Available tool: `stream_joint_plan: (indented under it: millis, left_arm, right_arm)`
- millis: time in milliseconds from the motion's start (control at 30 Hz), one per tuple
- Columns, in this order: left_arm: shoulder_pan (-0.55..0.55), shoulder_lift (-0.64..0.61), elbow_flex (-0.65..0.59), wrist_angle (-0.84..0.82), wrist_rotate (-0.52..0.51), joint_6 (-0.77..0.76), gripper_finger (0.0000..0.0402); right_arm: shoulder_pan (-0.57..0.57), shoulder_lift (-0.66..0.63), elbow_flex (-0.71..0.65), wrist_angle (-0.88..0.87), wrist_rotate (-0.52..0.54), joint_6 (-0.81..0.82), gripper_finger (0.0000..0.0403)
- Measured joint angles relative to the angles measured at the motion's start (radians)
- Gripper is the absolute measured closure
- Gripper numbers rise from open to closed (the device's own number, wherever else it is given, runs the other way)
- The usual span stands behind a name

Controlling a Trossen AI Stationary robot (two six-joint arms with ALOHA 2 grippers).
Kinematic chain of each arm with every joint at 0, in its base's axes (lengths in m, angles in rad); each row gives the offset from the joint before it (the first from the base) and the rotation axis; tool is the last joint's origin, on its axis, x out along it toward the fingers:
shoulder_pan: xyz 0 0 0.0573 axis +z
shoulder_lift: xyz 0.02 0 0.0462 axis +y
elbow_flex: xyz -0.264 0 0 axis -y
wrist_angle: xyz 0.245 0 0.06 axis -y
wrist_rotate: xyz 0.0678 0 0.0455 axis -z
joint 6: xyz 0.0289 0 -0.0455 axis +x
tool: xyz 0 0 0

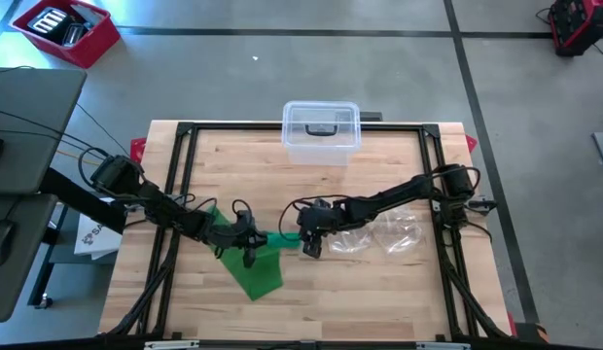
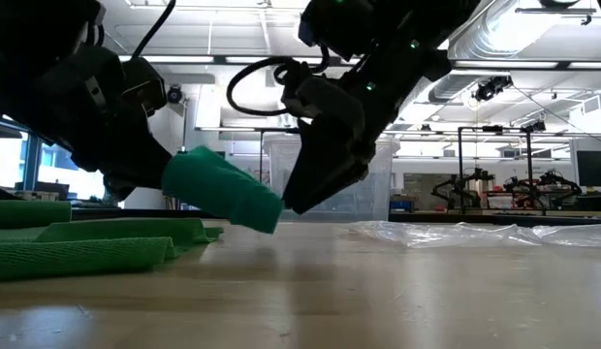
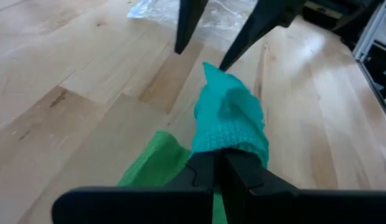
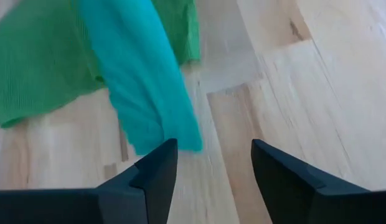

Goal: Roll bandage
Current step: Roll the blue bandage

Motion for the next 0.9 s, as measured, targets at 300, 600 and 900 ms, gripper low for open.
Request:
stream_joint_plan:
  millis: [300,600,900]
  left_arm:
    - [0.002,0.0,0.0,-0.002,-0.01,-0.023,0.04]
    - [0.002,0.0,0.0,-0.005,-0.036,-0.013,0.04]
    - [0.002,0.0,0.0,-0.098,-0.098,0.191,0.04]
  right_arm:
    - [0.012,-0.006,0.0,-0.05,0.002,-0.026,0.0206]
    - [0.027,-0.08,0.0,-0.115,0.037,-0.099,0.0206]
    - [0.047,-0.09,0.0,-0.107,0.002,-0.196,0.0206]
